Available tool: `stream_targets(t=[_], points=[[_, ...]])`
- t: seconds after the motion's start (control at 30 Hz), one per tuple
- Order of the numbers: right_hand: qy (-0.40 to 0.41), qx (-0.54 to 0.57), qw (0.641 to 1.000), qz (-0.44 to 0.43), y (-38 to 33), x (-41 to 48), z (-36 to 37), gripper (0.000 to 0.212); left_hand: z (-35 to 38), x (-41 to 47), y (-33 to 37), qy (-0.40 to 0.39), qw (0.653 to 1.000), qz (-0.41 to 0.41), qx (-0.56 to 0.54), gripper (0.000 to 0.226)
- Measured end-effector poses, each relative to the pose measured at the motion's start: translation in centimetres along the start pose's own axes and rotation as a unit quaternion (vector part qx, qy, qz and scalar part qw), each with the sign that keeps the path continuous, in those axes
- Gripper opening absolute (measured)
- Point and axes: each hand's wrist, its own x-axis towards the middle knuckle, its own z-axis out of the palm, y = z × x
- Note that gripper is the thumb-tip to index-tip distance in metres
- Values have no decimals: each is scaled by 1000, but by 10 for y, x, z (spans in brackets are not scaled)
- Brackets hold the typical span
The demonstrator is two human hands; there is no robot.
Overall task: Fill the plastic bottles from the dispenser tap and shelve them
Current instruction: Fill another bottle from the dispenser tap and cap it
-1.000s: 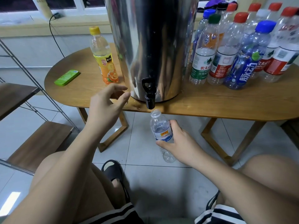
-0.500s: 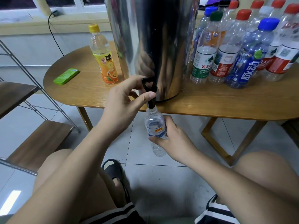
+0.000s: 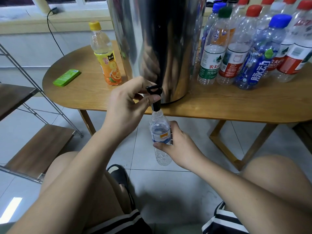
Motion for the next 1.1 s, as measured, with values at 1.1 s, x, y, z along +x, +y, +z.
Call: stream_targets(t=[1.1], points=[[-5, -13, 1000, 6, 4, -1, 1, 58, 4, -17, 10, 11, 997, -66, -33, 16]])
